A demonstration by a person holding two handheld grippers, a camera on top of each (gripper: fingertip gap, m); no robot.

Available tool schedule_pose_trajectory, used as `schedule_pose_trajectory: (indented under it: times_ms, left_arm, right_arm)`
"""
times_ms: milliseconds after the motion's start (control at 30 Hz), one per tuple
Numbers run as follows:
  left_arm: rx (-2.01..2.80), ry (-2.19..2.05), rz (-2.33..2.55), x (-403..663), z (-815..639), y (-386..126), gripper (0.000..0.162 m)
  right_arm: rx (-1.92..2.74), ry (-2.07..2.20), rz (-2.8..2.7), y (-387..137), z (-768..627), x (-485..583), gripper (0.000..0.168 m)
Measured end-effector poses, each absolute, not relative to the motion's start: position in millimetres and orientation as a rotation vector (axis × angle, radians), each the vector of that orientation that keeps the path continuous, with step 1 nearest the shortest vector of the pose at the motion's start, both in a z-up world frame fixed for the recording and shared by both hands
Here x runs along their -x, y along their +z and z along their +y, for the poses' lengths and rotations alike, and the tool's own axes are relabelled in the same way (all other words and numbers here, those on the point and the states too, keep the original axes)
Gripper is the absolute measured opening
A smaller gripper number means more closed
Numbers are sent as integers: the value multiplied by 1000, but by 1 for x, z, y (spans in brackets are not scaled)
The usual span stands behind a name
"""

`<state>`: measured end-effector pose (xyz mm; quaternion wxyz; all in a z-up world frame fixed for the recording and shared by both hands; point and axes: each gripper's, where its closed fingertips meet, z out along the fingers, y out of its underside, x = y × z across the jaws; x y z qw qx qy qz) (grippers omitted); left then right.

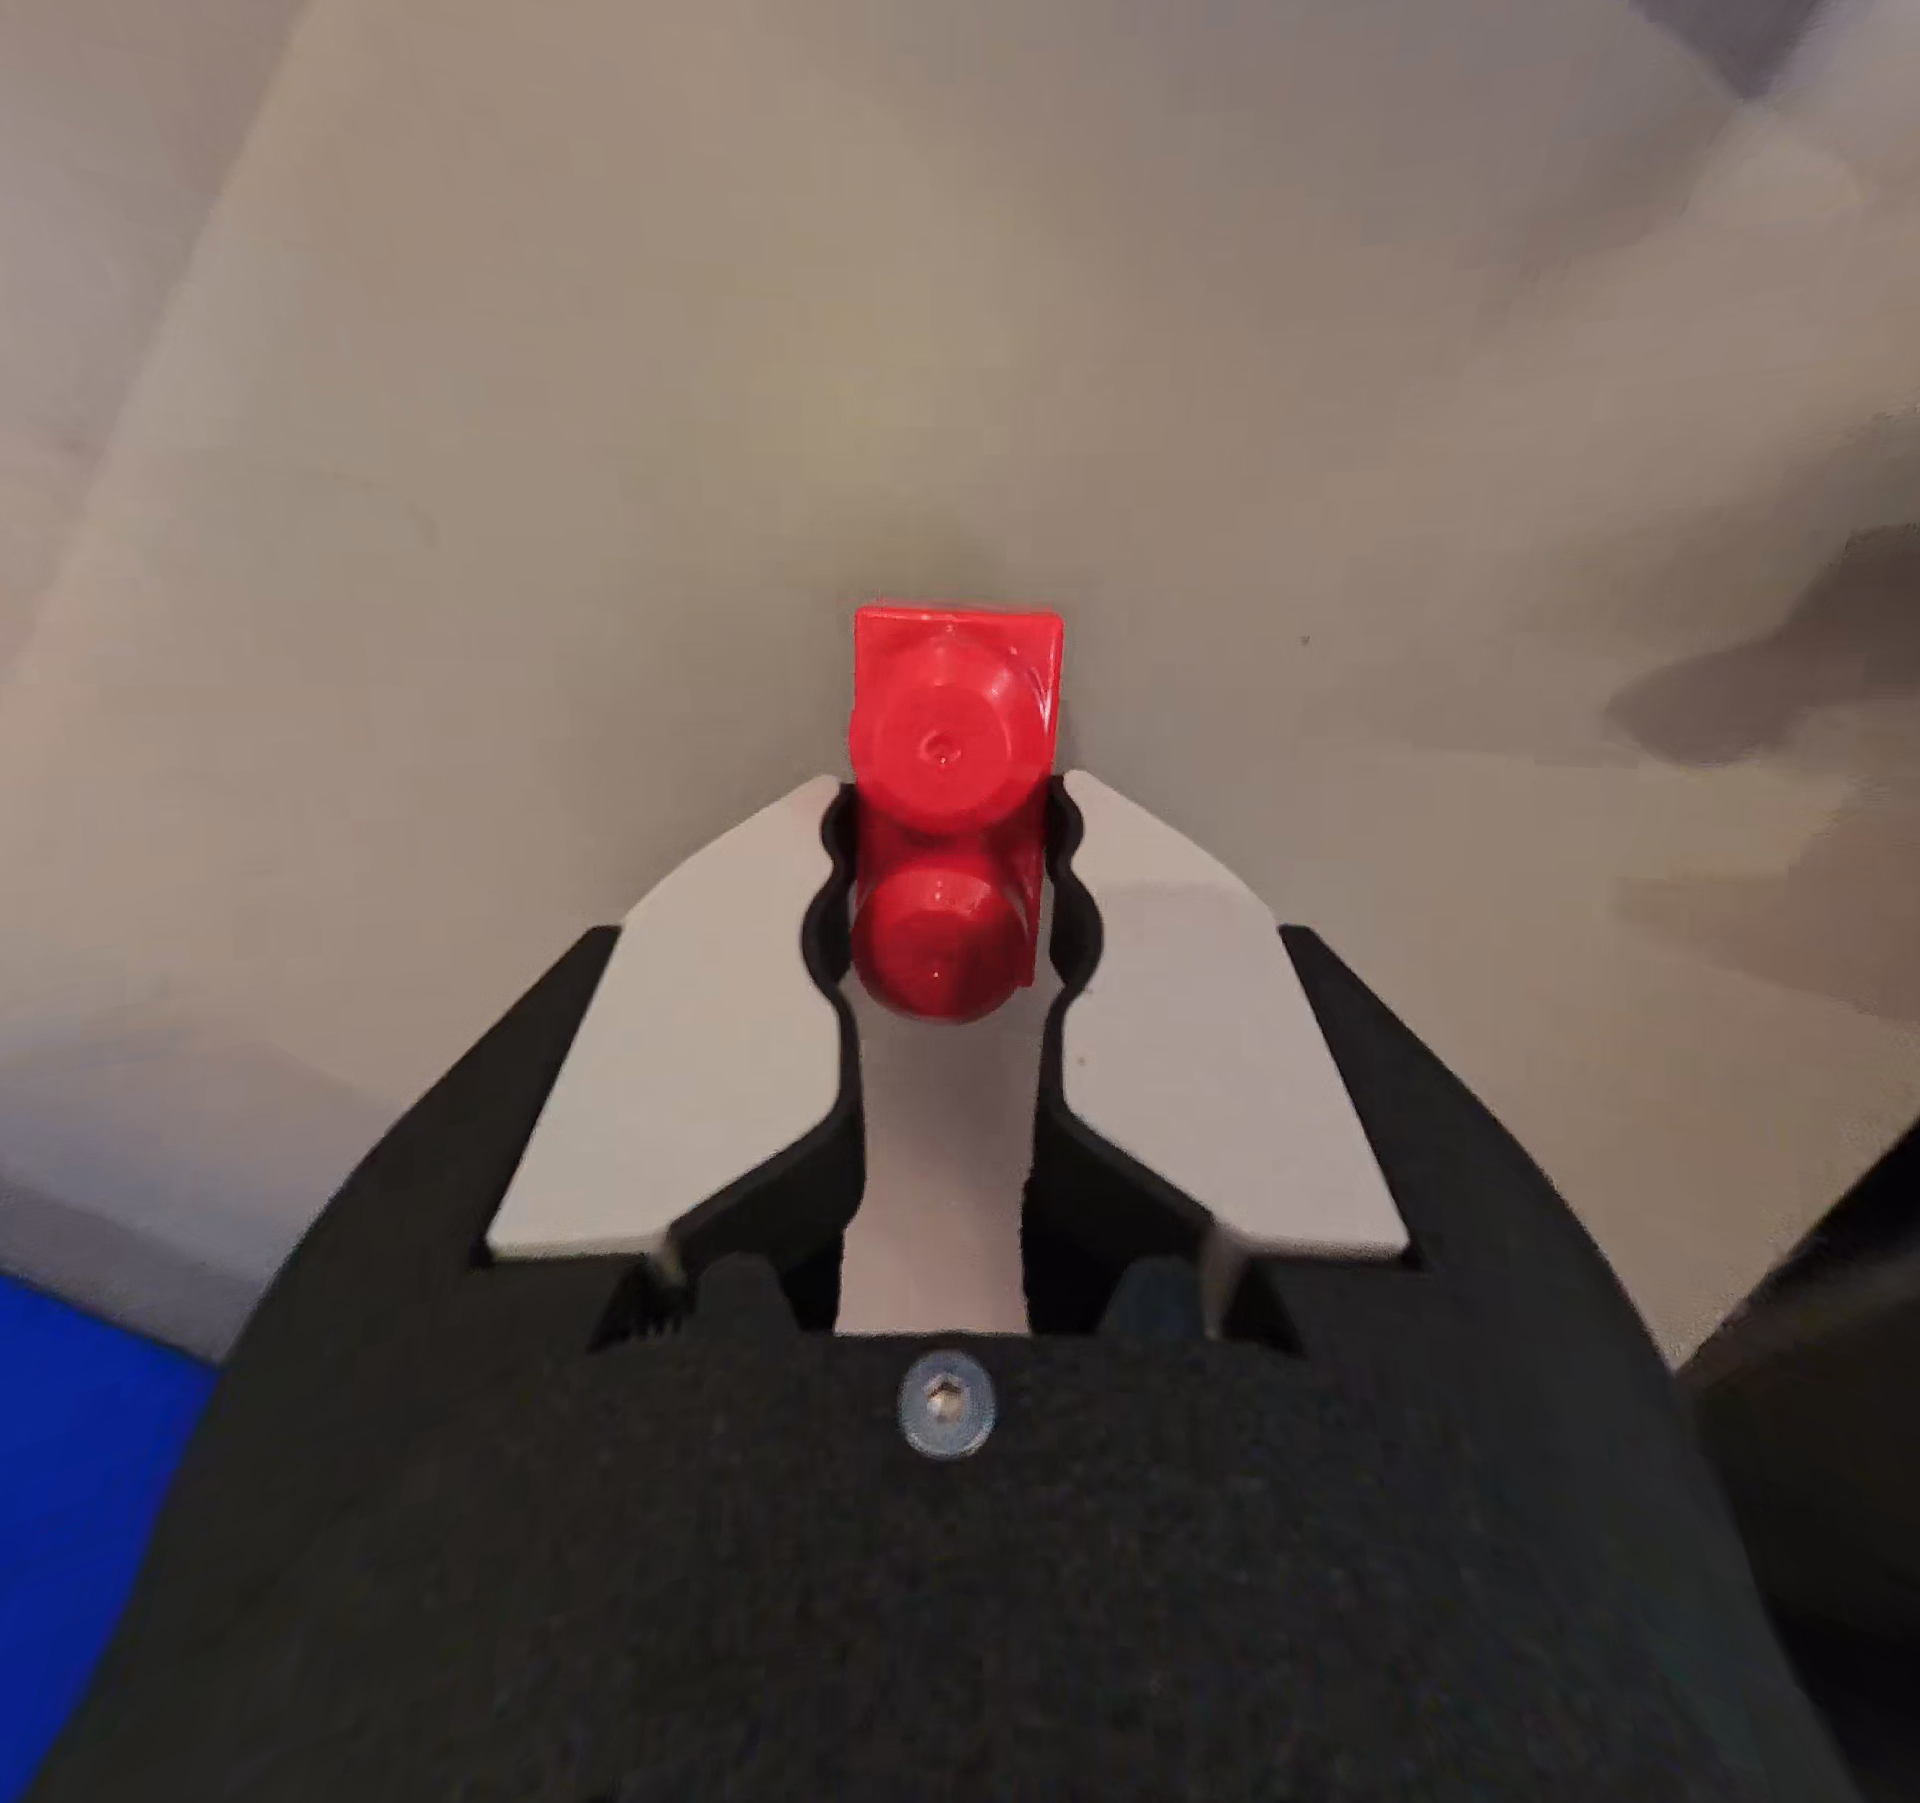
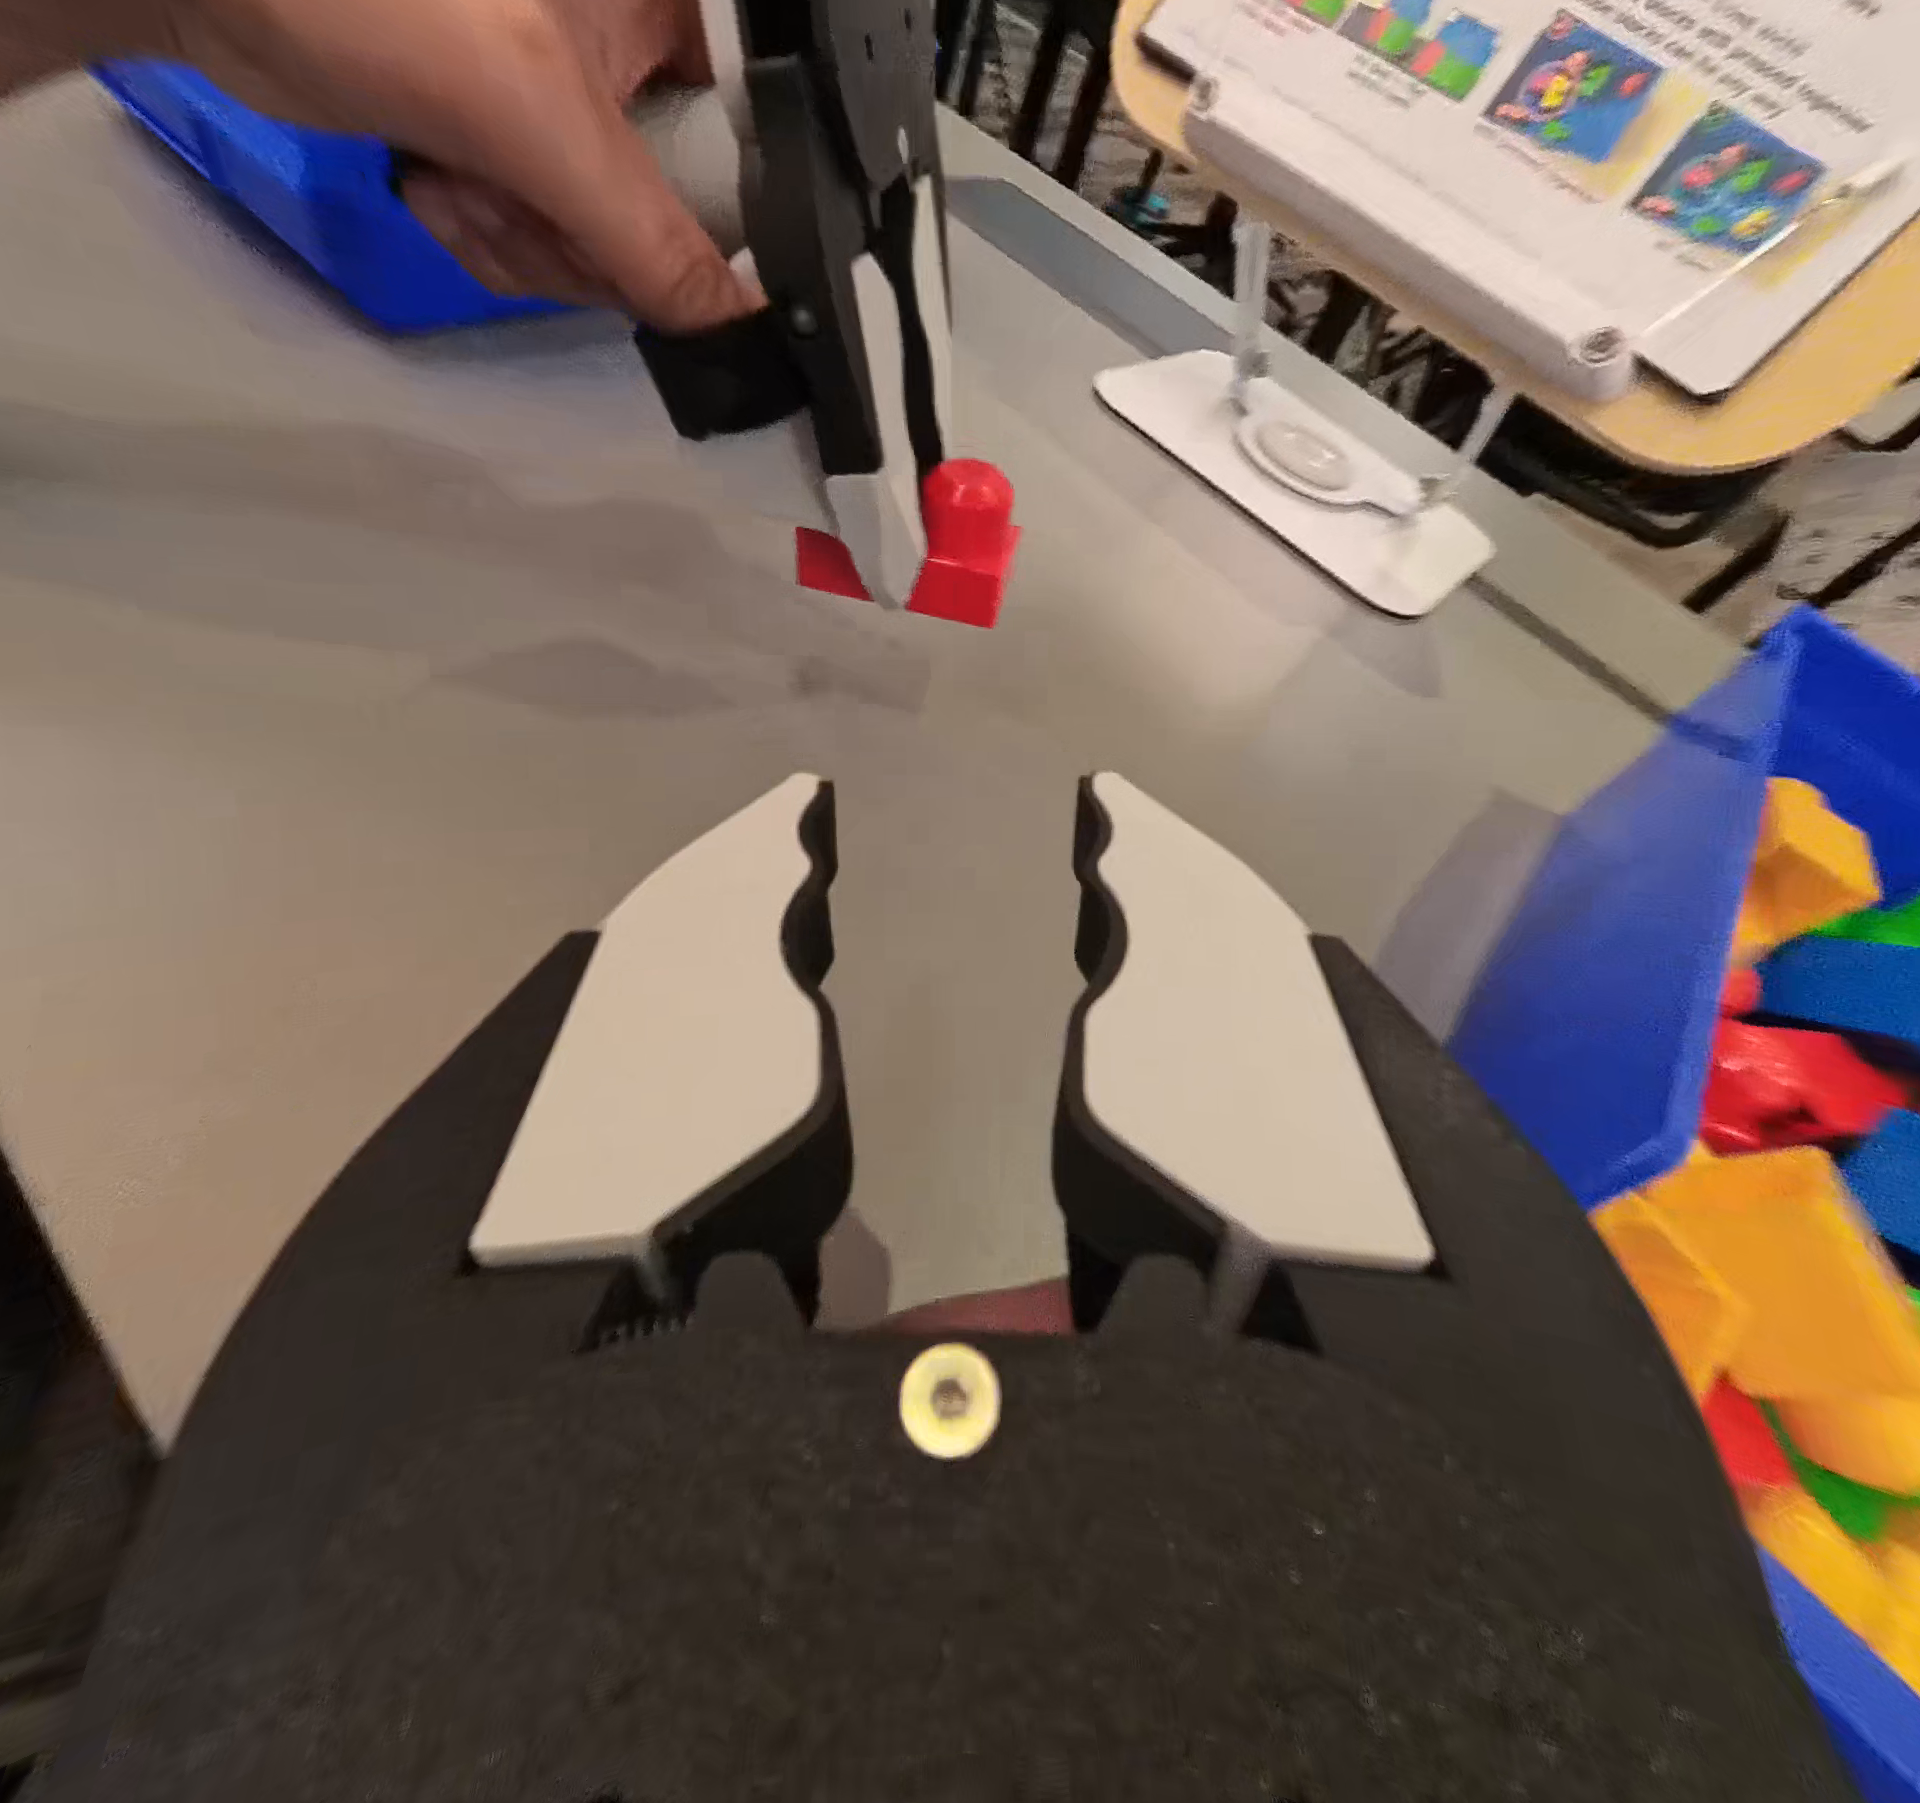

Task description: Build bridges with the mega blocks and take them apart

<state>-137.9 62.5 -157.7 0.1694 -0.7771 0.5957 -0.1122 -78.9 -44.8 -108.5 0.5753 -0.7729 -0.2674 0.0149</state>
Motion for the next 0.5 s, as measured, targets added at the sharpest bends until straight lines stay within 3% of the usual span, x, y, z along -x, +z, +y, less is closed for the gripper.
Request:
schedule_pose_trajectory:
  times_ms: [500]
  left_arm:
    - [2295,-317,1726,121,55,-191,35]
  right_arm:
    - [2039,105,-523,-134,-47,59,51]
